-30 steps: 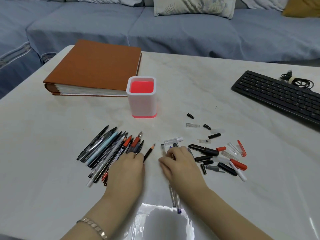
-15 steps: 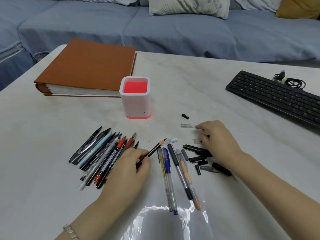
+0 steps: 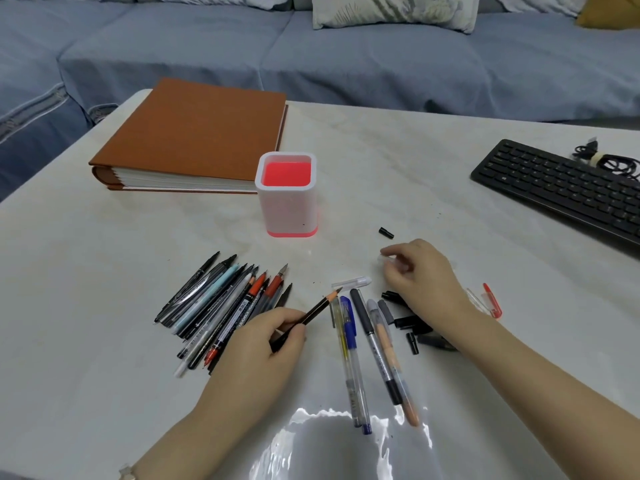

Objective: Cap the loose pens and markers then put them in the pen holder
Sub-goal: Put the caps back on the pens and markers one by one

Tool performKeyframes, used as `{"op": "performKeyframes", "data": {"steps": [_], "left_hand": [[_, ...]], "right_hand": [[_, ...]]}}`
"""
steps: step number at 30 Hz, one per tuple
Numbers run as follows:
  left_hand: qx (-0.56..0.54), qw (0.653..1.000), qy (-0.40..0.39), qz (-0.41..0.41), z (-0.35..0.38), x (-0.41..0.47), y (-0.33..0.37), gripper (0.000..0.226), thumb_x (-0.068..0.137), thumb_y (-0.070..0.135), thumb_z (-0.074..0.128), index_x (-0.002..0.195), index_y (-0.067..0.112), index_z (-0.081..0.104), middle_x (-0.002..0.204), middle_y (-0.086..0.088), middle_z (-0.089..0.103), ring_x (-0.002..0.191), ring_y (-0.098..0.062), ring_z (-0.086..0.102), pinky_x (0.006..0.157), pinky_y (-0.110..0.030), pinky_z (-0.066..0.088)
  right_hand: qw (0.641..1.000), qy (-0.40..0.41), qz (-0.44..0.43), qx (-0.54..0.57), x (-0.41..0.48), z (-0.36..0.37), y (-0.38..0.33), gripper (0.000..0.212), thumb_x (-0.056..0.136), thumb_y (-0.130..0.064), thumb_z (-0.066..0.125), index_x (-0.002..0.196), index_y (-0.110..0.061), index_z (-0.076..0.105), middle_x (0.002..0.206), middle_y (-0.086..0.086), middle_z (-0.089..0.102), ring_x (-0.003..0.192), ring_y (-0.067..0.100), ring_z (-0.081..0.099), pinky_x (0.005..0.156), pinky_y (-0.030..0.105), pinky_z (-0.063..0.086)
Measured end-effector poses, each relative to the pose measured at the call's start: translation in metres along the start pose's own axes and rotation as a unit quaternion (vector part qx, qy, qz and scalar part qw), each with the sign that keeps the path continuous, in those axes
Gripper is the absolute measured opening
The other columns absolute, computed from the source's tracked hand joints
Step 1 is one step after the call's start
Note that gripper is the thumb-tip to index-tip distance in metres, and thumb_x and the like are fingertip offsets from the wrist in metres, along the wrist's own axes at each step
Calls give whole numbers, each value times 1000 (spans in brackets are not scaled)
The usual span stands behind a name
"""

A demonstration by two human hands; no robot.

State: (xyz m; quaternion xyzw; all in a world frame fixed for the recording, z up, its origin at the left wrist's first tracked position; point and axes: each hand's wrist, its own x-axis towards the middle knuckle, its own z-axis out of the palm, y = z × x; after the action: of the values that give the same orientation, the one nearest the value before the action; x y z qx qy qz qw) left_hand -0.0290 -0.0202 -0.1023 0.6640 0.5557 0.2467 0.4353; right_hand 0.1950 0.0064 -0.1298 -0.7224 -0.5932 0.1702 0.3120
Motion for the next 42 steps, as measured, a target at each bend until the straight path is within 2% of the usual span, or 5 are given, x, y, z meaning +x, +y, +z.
{"op": "performKeyframes", "data": {"steps": [9,14,22,33,42], "left_hand": [[-54,998,-34,-13,11,-9,7,29,87,13,55,72,37,63,81,8,65,57,-2,51,54,-12,40],[-47,997,-53,9,13,-13,13,28,86,15,56,75,39,62,81,10,64,58,1,51,55,-9,40],[-32,997,-61,20,13,-17,13,27,86,16,56,77,41,62,83,15,63,63,-1,52,57,-11,41],[-14,994,-70,83,13,-20,19,30,85,15,58,88,45,61,87,23,62,70,0,57,61,-7,40],[-186,975,-104,-55,16,-15,15,14,85,4,55,77,11,63,63,0,71,48,-6,56,46,-15,40]], "right_hand": [[894,-21,189,405,-57,-36,-27,17,84,-6,60,77,-19,68,53,-10,60,55,7,52,59,10,46],[861,-13,203,467,-67,-38,-37,16,86,-11,53,81,-15,68,73,-10,73,70,3,65,81,25,56],[808,4,214,549,-79,-24,-50,16,80,-5,55,91,-11,65,77,3,75,75,11,70,71,15,56],[814,-67,207,539,-86,-17,-55,15,75,-3,60,81,-13,69,77,3,76,73,8,70,67,14,54],[822,-68,191,533,-90,-11,-60,16,85,3,50,83,-8,62,65,1,71,63,5,67,59,14,53]]}}
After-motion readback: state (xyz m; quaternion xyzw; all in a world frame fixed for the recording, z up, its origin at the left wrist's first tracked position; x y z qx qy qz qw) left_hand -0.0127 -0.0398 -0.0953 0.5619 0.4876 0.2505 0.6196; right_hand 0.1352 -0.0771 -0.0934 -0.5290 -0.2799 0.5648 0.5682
